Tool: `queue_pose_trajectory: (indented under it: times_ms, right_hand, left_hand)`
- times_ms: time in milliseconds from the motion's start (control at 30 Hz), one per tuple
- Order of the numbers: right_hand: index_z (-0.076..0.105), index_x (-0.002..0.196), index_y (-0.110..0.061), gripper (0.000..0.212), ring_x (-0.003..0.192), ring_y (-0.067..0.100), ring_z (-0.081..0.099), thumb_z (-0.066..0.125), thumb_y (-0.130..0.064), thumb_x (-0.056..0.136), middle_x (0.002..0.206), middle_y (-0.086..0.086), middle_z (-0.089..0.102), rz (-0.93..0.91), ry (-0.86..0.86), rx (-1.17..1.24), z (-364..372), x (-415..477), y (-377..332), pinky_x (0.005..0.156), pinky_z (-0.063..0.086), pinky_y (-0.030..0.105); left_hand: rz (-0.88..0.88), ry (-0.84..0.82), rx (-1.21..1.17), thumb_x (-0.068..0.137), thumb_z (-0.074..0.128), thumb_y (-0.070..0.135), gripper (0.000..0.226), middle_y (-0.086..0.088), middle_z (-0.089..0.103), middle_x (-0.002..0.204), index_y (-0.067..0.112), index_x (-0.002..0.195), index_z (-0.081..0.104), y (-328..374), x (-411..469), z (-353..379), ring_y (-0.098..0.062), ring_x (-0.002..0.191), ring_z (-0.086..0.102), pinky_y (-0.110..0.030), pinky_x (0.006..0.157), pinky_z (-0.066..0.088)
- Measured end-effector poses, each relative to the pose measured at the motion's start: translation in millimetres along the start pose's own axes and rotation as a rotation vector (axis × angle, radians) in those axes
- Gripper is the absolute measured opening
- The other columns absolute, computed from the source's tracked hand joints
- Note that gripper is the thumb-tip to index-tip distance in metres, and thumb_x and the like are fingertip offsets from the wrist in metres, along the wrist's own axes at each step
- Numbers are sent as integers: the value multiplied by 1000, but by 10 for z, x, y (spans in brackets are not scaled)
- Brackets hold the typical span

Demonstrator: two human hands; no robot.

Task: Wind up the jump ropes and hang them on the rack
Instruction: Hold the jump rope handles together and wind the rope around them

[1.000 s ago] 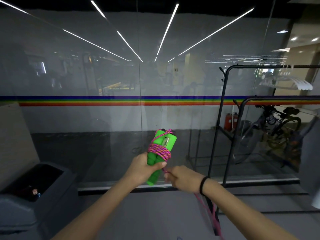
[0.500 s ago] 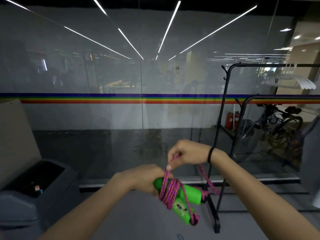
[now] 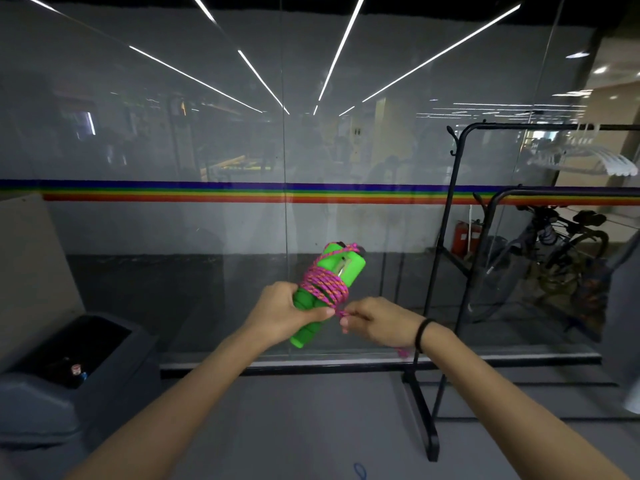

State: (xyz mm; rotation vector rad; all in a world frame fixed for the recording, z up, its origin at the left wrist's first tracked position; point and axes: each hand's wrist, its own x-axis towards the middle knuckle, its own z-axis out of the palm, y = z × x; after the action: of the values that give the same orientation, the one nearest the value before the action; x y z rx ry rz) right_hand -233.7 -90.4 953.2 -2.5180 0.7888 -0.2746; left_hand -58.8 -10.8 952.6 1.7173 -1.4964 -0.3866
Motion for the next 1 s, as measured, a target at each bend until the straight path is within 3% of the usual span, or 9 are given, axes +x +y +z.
queue_pose_trajectory:
  times_ms: [100, 200, 367, 500, 600, 700, 867, 933, 1000]
  right_hand:
    - [61, 102, -9, 22, 97, 25, 58, 46, -22, 93, 102, 15, 64, 26, -69, -261, 10, -1, -76, 77, 37, 26]
    - [60, 108, -8, 26, 109, 29, 54, 47, -24, 92, 116, 17, 60, 56, -116, -386, 18, -46, -223, 88, 41, 30]
    - [62, 108, -12, 30, 106, 30, 58, 51, -33, 89, 115, 15, 62, 76, -52, -571, -66, -143, -475, 83, 45, 33]
    - [68, 89, -16, 25, 89, 26, 61, 55, -38, 87, 94, 11, 67, -81, 8, -541, -173, -134, -596, 67, 39, 30]
    - [69, 84, -16, 24, 71, 11, 56, 58, -37, 86, 77, 3, 67, -189, -2, -371, -237, -46, -514, 67, 40, 25]
    - [70, 82, -14, 17, 50, 1, 50, 62, -29, 85, 57, -5, 57, -162, -2, -42, -281, 15, -368, 56, 41, 12]
    - [64, 75, -17, 15, 47, -3, 52, 57, -13, 87, 49, -10, 60, -60, -57, 489, -289, 20, -183, 51, 43, 9]
    - [69, 73, -21, 12, 51, -3, 57, 63, -22, 83, 54, -13, 64, -82, -141, 635, -287, -27, -151, 55, 45, 10]
    - [73, 58, -24, 23, 54, -4, 62, 83, -44, 51, 55, -14, 68, -109, -135, 880, -226, -63, -106, 56, 49, 11]
  left_hand:
    - [50, -6, 295, 63, 80, 41, 35, 0, 59, 62, 17, 64, 56, -12, -25, 31, -14, 61, 60, -23, 53, 41]
    - [29, -38, 535, 65, 77, 44, 45, -10, 68, 97, 16, 97, 61, 7, -40, 84, -29, 95, 64, -31, 74, 47]
    - [2, -123, 773, 72, 75, 33, 45, -11, 65, 111, 15, 110, 58, 46, -5, 122, -30, 105, 61, -35, 83, 46]
    - [105, -241, 899, 74, 70, 28, 32, -10, 66, 109, 19, 103, 62, 29, -53, 119, -30, 105, 62, -34, 78, 45]
    - [271, -426, 825, 69, 74, 33, 34, -8, 67, 103, 20, 98, 62, 36, -110, 76, -27, 98, 61, -30, 70, 41]
    - [347, -507, 535, 64, 78, 33, 28, -1, 67, 86, 23, 85, 61, 25, -159, -10, -13, 78, 58, -29, 63, 42]
    - [313, -544, 29, 59, 85, 25, 35, -6, 71, 87, 16, 87, 66, -43, -215, -40, -4, 74, 57, -31, 73, 52]
    - [276, -579, -125, 58, 86, 19, 36, -10, 72, 88, 11, 88, 67, -19, -268, 0, -10, 79, 60, -36, 77, 54]
    - [240, -569, -319, 55, 85, 15, 36, -3, 70, 83, 8, 86, 68, 4, -289, 38, -11, 78, 62, -30, 77, 54]
